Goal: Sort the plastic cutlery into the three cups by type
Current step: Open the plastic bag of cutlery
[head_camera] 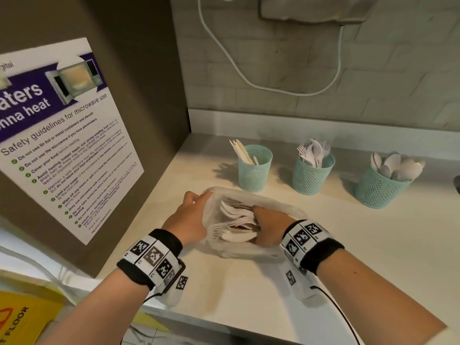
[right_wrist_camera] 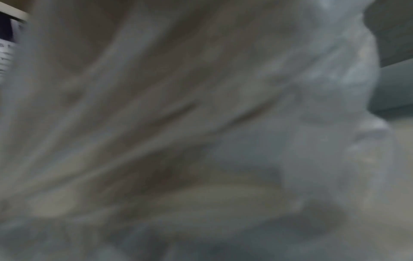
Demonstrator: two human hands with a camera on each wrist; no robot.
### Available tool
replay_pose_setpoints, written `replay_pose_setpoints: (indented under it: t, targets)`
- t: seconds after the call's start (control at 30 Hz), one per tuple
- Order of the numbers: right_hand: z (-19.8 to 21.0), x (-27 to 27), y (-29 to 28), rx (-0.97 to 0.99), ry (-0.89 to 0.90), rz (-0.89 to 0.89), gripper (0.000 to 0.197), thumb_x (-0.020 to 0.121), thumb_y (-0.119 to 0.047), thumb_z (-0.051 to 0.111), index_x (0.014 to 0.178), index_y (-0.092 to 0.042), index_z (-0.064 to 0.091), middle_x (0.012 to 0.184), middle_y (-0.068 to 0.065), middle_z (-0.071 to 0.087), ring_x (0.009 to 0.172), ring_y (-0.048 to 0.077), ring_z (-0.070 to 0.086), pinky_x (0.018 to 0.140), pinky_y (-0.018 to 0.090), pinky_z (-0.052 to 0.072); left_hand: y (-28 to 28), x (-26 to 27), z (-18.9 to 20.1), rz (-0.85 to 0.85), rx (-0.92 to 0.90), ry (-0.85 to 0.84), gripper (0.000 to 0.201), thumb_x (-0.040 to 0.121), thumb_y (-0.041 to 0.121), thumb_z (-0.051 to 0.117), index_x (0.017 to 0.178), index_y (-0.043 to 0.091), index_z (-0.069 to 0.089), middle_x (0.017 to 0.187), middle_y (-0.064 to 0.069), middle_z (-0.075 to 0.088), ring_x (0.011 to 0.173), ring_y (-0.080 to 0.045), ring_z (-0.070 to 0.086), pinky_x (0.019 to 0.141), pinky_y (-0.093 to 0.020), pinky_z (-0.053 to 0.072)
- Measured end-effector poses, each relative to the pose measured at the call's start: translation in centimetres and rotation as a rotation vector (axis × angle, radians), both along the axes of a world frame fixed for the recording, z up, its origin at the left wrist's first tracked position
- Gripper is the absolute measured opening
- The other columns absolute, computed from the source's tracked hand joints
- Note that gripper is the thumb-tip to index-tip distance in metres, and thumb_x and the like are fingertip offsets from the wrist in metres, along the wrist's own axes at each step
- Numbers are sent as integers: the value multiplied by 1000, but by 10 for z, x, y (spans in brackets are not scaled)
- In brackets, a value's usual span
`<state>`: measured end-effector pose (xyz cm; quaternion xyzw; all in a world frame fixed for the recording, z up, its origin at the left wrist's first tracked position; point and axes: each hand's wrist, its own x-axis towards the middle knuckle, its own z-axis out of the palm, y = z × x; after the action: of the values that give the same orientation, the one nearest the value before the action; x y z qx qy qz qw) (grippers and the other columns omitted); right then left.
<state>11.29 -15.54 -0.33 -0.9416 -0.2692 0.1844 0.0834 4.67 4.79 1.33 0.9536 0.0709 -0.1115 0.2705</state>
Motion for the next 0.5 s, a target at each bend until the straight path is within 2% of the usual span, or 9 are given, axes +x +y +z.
replay_pose_setpoints:
  t: [0.07,0.13,0.23,0.3,0.37,0.43,0.5]
  targets:
    - [-1,0,-3,27,-12,13,48,71,-36,73,114,-20,55,113,-1,63,108,22,57,88,28,43,3,1,-2,-35,28,32,101,70,-4,61,144,45,12,124,5,22,108,-22,49,87,-38,52]
    - [2,1,-7,80,-22,10,49,71,-30,72,117,-25,56,116,-4,63,111,20,56,91,25,42,6,3,-7,-52,41,37,102,67,2,68,145,41,15,129,8,20,119,-20,43,94,-37,49]
    - [12,6,-15,187,51,-23,32,73,-33,72,99,-29,54,94,-12,61,93,15,57,82,25,43,8,7,-14,-74,3,1,98,65,9,75,146,34,24,133,12,19,127,-18,34,103,-32,41]
    - [17,9,-20,195,-2,-16,27,75,-41,67,94,-32,50,93,-11,60,89,16,56,80,27,43,7,8,-18,-116,-23,-35,100,64,13,79,145,35,25,134,14,17,130,-18,30,107,-31,37]
    - [17,8,-21,145,-51,-7,33,73,-44,68,97,-29,51,100,-6,61,91,18,55,78,28,42,5,8,-19,-165,-39,-51,103,62,13,81,144,40,23,134,18,13,131,-18,28,109,-32,35]
    - [10,6,-17,101,27,-47,50,69,-40,75,109,-22,52,107,-2,61,93,18,54,79,26,40,3,7,-20,-205,-28,-56,106,62,11,80,143,43,21,137,21,9,131,-17,27,107,-32,37]
    - [1,5,-11,79,68,-78,54,64,-38,79,108,-17,56,106,1,64,92,19,57,80,28,46,2,8,-19,-243,-5,-49,106,62,10,79,144,43,19,141,23,7,132,-16,28,106,-32,39]
